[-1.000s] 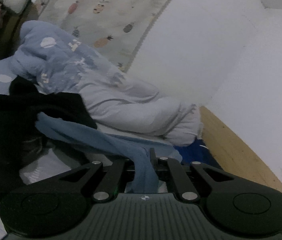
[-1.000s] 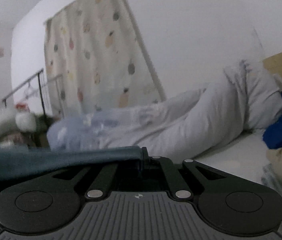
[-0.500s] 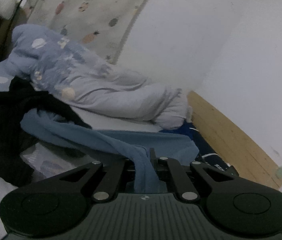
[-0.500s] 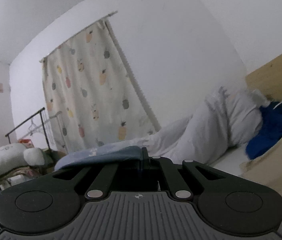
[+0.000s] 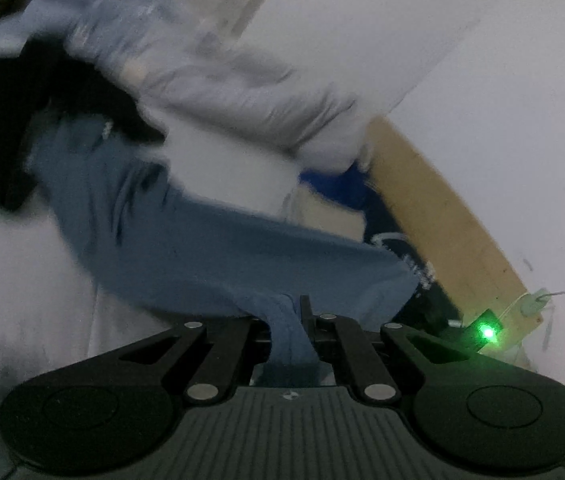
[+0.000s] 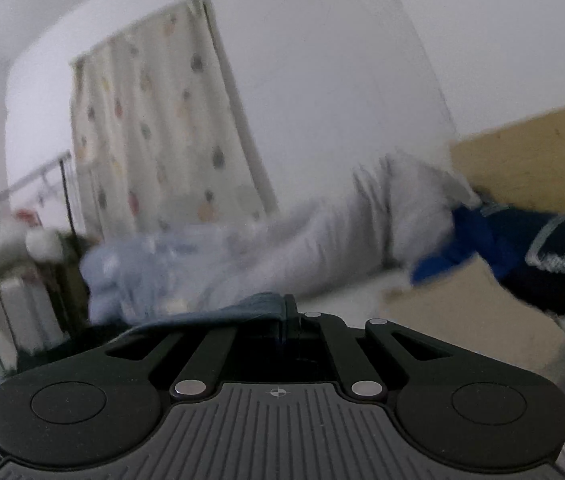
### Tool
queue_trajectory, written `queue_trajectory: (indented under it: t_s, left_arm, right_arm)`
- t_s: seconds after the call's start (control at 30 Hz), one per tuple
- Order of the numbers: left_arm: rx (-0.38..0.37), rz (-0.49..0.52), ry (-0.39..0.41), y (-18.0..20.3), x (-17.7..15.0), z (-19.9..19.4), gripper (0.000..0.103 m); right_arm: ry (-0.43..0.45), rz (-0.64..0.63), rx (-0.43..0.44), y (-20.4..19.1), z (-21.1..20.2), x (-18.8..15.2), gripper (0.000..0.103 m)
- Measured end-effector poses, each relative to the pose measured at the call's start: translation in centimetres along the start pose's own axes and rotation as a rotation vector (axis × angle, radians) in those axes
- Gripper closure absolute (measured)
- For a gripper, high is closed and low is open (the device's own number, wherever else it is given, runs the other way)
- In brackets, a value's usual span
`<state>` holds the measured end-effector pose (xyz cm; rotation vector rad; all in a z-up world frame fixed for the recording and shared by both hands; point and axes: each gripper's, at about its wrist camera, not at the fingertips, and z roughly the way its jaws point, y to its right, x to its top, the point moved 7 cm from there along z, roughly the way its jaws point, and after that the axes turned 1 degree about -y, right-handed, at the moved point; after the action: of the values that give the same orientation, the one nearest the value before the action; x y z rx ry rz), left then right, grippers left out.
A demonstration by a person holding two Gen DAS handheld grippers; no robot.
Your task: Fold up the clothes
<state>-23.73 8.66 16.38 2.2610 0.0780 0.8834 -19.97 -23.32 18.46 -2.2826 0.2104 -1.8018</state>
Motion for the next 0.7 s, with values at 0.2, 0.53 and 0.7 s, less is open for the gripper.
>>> queue_trajectory:
  t_s: [0.2,0.53,0.7]
  left_arm:
    - [0.062,-0.067,-0.155,-1.9,-4.1,1.7,0.090]
    - [0.092,-0.050,-0.222,-1.1,-5.6,1.8,0.043]
    - [0.114,-0.057,-0.199,-1.0,-6.7,0.5,0.027]
  right_arm:
    - [-0.163,-0.052,-0.079,1.9,-2.4,-4.8,0.099]
    - [-0.233,-0.024,-0.311,6.5,-7.0,-6.8,0.081]
    - [-0.176,-0.017,-0.261,4.9,-6.2,-5.7,0.047]
